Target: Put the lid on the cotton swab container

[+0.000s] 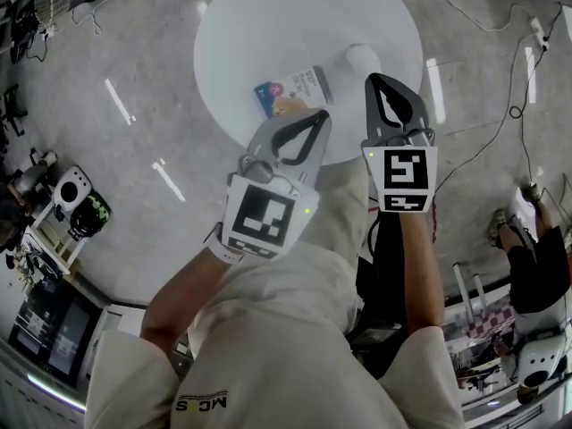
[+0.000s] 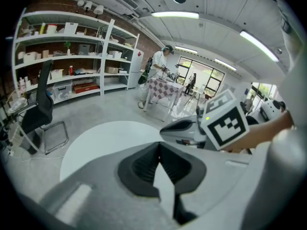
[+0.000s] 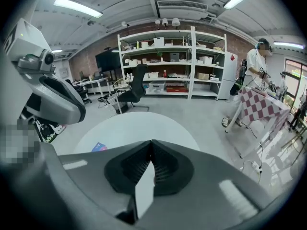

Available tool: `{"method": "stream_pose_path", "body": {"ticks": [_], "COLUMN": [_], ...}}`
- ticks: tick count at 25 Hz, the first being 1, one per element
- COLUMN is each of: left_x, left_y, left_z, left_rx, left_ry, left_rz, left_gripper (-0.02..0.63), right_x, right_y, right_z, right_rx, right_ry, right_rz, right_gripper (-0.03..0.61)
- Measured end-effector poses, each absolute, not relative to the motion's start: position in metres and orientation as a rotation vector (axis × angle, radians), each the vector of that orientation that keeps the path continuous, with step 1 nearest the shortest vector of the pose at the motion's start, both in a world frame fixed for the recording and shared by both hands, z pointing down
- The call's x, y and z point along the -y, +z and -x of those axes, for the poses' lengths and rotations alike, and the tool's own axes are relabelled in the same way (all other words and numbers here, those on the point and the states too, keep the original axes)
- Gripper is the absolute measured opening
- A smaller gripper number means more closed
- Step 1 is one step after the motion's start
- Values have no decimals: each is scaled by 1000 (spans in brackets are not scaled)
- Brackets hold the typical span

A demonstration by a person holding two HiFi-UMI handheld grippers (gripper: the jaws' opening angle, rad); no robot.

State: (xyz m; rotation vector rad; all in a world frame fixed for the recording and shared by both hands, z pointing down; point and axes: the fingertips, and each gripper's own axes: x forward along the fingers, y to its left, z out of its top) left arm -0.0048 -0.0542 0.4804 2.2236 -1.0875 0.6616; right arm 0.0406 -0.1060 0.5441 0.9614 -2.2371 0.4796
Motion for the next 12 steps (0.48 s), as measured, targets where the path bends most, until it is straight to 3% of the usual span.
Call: {"method": "stream_pose_path", "body": {"ticks": [12], "left_x": [60], "left_y": [495], "left_z": [0], "left_rx": [1070], "left_ry": [682], "left_rz": [-2219], "left_gripper": [0], "right_x": [115], "right_y": [587], "right_z": [-57], "right_rx": [2174], "right_ry": [550], "right_rz": [-987], "right_gripper": [-2]}}
